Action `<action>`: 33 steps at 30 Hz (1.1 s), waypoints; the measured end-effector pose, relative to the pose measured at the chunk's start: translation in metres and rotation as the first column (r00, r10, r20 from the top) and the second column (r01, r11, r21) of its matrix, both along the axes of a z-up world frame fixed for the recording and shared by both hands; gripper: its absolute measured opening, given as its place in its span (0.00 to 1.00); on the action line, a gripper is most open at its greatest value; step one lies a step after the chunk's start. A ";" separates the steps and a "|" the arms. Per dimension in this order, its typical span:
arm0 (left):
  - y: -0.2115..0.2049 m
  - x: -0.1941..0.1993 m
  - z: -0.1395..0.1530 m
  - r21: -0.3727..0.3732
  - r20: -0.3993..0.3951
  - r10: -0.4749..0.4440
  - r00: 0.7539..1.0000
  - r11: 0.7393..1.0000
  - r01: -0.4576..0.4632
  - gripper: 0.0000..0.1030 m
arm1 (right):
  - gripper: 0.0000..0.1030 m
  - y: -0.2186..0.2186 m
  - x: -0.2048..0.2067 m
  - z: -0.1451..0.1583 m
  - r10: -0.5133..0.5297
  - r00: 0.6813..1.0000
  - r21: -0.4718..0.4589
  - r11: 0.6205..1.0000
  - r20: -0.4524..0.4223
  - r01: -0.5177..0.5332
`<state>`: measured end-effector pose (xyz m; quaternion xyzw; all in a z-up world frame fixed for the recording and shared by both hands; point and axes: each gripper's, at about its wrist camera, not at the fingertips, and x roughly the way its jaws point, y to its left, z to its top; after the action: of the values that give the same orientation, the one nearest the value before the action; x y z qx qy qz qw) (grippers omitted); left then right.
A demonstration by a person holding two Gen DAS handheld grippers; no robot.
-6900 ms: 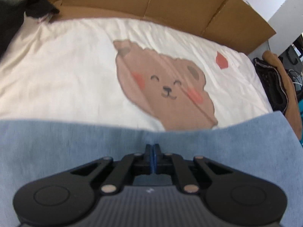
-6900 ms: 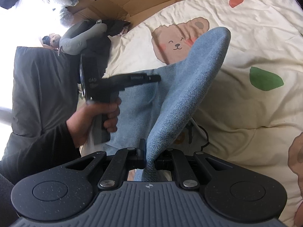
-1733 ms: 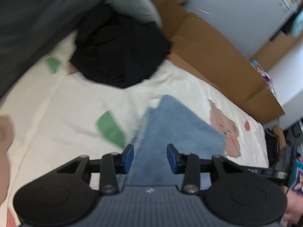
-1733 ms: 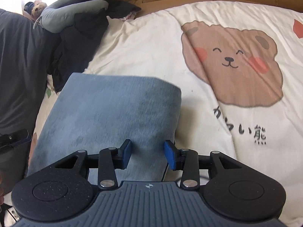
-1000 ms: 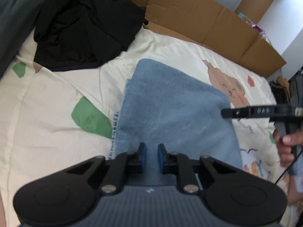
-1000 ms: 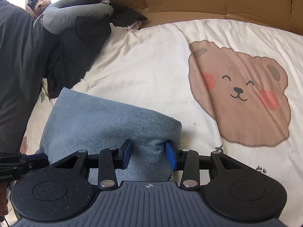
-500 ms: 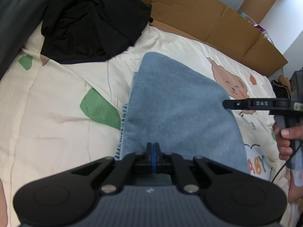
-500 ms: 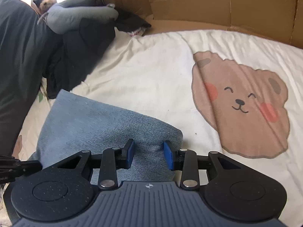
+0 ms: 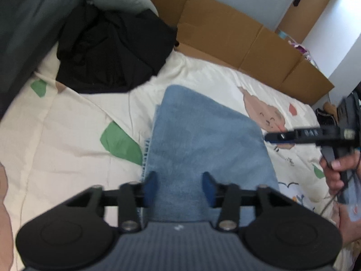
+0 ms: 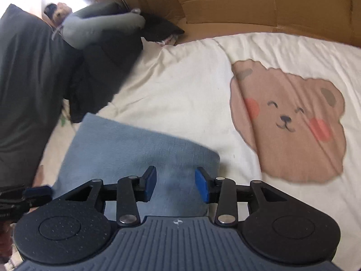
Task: Fold clothes
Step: 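Open the left gripper and hold both grippers above the folded jeans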
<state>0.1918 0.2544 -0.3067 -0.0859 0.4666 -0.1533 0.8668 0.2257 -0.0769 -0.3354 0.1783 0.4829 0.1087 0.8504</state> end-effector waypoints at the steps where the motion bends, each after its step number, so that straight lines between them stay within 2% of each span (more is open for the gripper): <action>1: 0.002 0.000 -0.002 0.012 -0.006 0.010 1.000 1.000 -0.010 0.59 | 0.44 -0.002 -0.006 -0.002 -0.007 1.000 0.014 1.000 -0.011 0.007; 3: 0.007 0.000 -0.008 0.023 -0.031 0.031 0.999 0.999 -0.031 0.57 | 0.44 -0.006 -0.018 -0.007 -0.022 0.999 0.035 0.999 -0.037 0.024; 8: 0.020 0.004 -0.020 -0.009 -0.078 0.074 0.994 0.997 -0.075 0.57 | 0.44 -0.008 -0.040 -0.025 -0.047 0.993 0.100 0.993 -0.105 0.058; 12: 0.028 0.009 -0.032 -0.073 -0.128 0.090 0.988 0.992 -0.100 0.55 | 0.45 -0.002 -0.048 -0.034 -0.049 0.989 0.134 0.989 -0.139 0.067; 16: 0.032 0.015 -0.041 -0.120 -0.146 0.090 0.985 0.987 -0.108 0.54 | 0.48 -0.001 -0.051 -0.041 -0.084 0.981 0.176 0.978 -0.175 0.115; 20: 0.034 0.025 -0.049 -0.158 -0.163 0.079 0.983 0.982 -0.105 0.59 | 0.52 0.005 -0.054 -0.052 -0.074 0.974 0.233 0.965 -0.214 0.125; 24: 0.035 0.032 -0.051 -0.148 -0.169 0.058 0.984 0.985 -0.084 0.68 | 0.59 0.015 -0.053 -0.055 -0.044 0.977 0.243 0.965 -0.211 0.096; 25: 0.038 0.033 -0.054 -0.163 -0.182 0.059 0.982 0.983 -0.089 0.70 | 0.63 0.019 -0.051 -0.056 -0.030 0.978 0.239 0.968 -0.208 0.080; 27: 0.044 0.034 -0.060 -0.209 -0.202 0.067 0.977 0.972 -0.110 0.70 | 0.63 0.024 -0.048 -0.056 -0.015 0.979 0.235 0.970 -0.203 0.064; 29: 0.050 0.034 -0.064 -0.251 -0.223 0.065 0.973 0.960 -0.121 0.67 | 0.57 0.024 -0.046 -0.054 -0.022 0.980 0.235 0.969 -0.200 0.069; 31: 0.054 0.034 -0.066 -0.282 -0.240 0.051 0.970 0.952 -0.120 0.59 | 0.37 0.021 -0.049 -0.048 -0.027 0.982 0.243 0.967 -0.185 0.072; 33: 0.056 0.033 -0.067 -0.305 -0.248 0.028 0.968 0.946 -0.106 0.58 | 0.32 0.019 -0.052 -0.041 -0.026 0.986 0.261 0.963 -0.164 0.069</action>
<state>0.2251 0.3106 -0.3739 -0.2574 0.5345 -0.1848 0.7835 0.1734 -0.0580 -0.3768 0.3105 0.5259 0.1376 0.7798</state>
